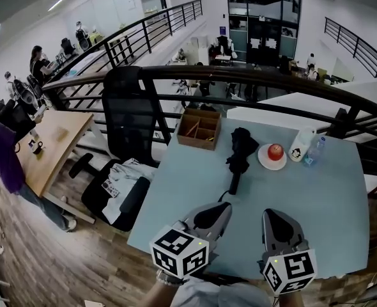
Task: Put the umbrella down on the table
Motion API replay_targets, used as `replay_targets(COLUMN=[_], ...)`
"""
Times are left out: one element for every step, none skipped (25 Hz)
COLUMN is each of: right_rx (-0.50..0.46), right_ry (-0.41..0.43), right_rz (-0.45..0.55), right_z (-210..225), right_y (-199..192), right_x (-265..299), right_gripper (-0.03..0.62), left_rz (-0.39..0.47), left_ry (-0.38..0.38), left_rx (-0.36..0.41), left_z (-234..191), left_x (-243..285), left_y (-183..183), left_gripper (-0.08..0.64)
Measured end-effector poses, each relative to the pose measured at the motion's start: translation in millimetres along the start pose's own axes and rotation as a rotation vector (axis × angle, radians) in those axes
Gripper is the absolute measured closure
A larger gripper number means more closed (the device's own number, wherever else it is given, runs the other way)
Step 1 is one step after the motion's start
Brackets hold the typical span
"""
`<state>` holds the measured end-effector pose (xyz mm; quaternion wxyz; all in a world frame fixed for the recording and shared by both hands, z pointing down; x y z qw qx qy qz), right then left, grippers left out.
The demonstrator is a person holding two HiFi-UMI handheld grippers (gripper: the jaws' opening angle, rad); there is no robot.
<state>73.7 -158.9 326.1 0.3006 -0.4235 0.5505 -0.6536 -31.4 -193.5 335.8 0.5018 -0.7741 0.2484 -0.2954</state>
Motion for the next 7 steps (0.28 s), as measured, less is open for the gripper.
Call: replay_targets(right_rx=[-0.001, -0.001, 0.001, 0.001, 0.002, 0.002, 0.002], right_ry=[0.004, 0.007, 0.008, 0.009, 0.011, 0.012, 0.013], right_rz=[-0.001, -0.001, -0.001, 0.000, 0.000, 0.001, 0.001], right_z=[-0.2, -0.2, -0.1, 0.0, -0.1, -0.2, -0.4], right_y=[0.1, -0.4, -1.2, -1.9, -2.4, -2.7, -3.0], right_x=[0.7, 1.3, 2.0, 2.7, 3.3, 3.9, 4.5], right_gripper=[0.594, 0.594, 0.594, 0.594, 0.594, 0.594, 0.594], left_rz=[0.000, 0.000, 0.000, -0.001, -0.001, -0.001, -0.001], left_ry=[0.002, 0.004, 0.006, 0.007, 0.008, 0.009, 0.010], left_rx=[0.000, 0.001, 0.001, 0.000, -0.001, -0.001, -0.002], left_z=[-0.3, -0.7, -1.4, -2.1, -2.9, -3.5, -4.2], left_x=[0.2, 0.3, 0.5, 0.6, 0.6, 0.7, 0.7], left_y=[0.0, -0.1, -0.3, -0.6, -1.0, -1.3, -1.7], left_gripper=[0.555, 0.555, 0.555, 0.555, 0.555, 0.555, 0.555])
Point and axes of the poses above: the fingertips, and each gripper's own axes: x forward along the fingers, z to its right, y out of its top, the point moved 2 cm from there along -x, backward along the fingers, and after that the axes turned 8 degrees about y, right-handed, at the moved point
